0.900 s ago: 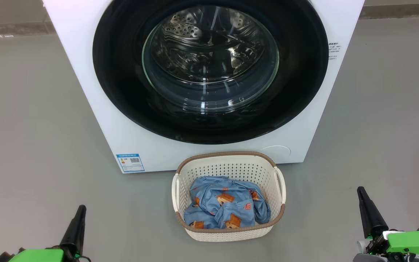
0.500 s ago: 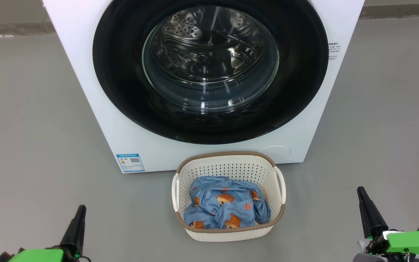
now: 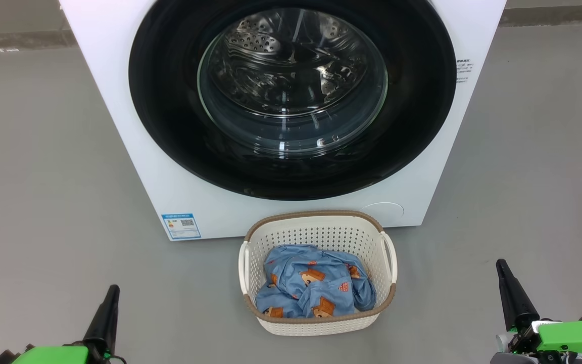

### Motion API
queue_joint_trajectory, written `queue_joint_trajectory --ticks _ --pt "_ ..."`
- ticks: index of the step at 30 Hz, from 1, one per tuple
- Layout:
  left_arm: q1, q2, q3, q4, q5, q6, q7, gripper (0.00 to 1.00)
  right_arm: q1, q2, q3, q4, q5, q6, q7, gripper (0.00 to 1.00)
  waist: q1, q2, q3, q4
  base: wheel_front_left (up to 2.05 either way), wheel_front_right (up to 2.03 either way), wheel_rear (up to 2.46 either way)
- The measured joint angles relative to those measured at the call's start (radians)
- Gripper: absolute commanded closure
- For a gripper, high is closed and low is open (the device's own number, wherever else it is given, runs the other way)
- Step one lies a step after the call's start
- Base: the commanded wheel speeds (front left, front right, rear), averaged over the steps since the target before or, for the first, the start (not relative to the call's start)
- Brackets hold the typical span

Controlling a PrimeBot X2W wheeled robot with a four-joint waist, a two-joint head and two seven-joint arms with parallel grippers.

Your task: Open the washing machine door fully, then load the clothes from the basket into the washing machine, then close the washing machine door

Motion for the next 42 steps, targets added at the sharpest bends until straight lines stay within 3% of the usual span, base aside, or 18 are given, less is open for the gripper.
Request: queue_joint_trajectory --ticks 34,35,42 --pt "0.000 0.000 0.000 0.000 0.001 0.000 0.003 1.00 0.000 0.000 0.000 0.000 0.000 0.000 0.000 1.00 0.0000 0.0000 0.000 0.000 0.00 0.00 0.00" --pt "0.001 -0.001 0.000 0.002 0.001 0.000 0.003 0.00 0.001 0.001 0.000 0.002 0.000 0.000 0.000 0.00 0.0000 0.0000 0.000 0.000 0.00 0.00 0.00" --pt "0.053 -0.030 -0.010 0.065 -0.001 0.000 0.003 0.00 0.049 0.016 0.001 0.071 0.000 0.000 -0.002 0.00 0.0000 0.0000 0.001 0.000 0.00 0.00 0.00"
